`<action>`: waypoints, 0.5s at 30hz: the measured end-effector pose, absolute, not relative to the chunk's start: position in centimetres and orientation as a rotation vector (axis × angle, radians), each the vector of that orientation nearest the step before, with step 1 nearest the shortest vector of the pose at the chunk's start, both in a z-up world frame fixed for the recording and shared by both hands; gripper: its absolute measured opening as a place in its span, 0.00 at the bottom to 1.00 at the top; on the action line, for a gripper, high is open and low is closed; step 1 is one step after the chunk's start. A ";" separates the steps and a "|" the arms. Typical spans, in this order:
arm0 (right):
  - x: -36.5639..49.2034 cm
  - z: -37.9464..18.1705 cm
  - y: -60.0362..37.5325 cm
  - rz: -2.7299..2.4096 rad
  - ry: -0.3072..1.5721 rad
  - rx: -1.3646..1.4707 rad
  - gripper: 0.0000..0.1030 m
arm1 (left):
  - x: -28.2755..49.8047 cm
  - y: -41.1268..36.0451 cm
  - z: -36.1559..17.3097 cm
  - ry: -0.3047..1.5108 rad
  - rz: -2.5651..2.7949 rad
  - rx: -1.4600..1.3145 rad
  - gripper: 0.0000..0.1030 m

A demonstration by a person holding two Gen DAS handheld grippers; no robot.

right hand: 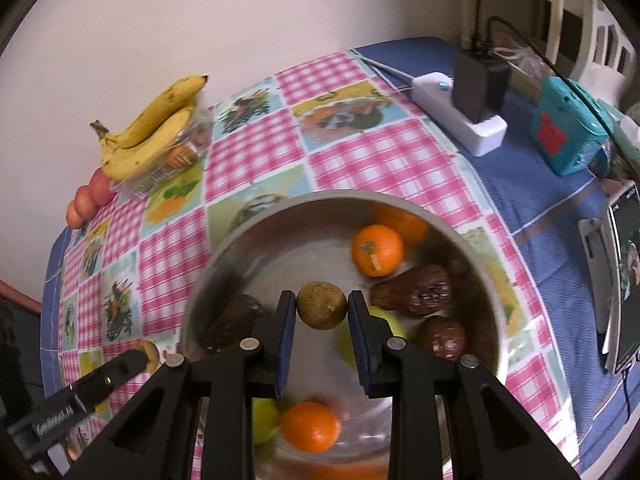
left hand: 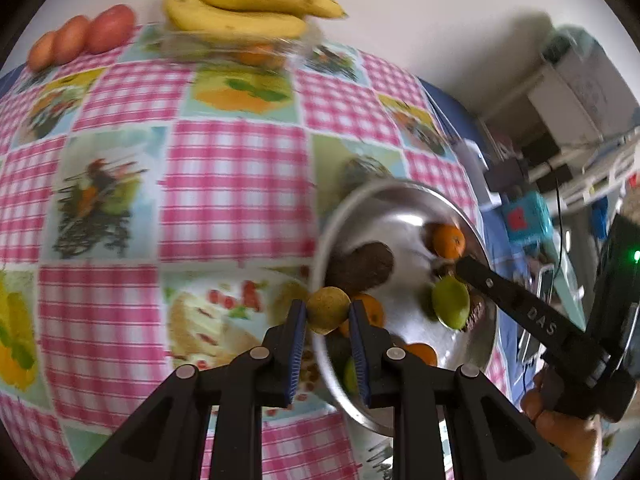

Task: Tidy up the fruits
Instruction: 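Carry both small fruits into the steel bowl and open both tools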

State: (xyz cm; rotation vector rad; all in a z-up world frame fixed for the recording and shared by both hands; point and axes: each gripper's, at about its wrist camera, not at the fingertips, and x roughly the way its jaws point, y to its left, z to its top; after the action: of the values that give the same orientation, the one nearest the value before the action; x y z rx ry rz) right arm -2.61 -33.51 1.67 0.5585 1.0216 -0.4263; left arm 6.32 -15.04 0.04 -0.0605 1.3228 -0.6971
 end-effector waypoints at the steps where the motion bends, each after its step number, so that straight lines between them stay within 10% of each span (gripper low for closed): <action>1: -2.7 1.6 -33.6 -0.427 1.024 0.559 0.27 | 6.2 -15.6 -0.2 1.329 -0.707 -0.052 0.23; 15: -2.7 1.1 -33.6 -0.427 1.043 0.567 0.27 | 5.9 -14.0 -0.3 1.345 -0.690 -0.103 0.24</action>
State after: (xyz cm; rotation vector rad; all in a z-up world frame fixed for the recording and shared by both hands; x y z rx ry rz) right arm -2.65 -33.59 1.11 0.5674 1.0431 -0.4265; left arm 5.85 -13.95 -0.25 -0.1033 1.3447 -0.6902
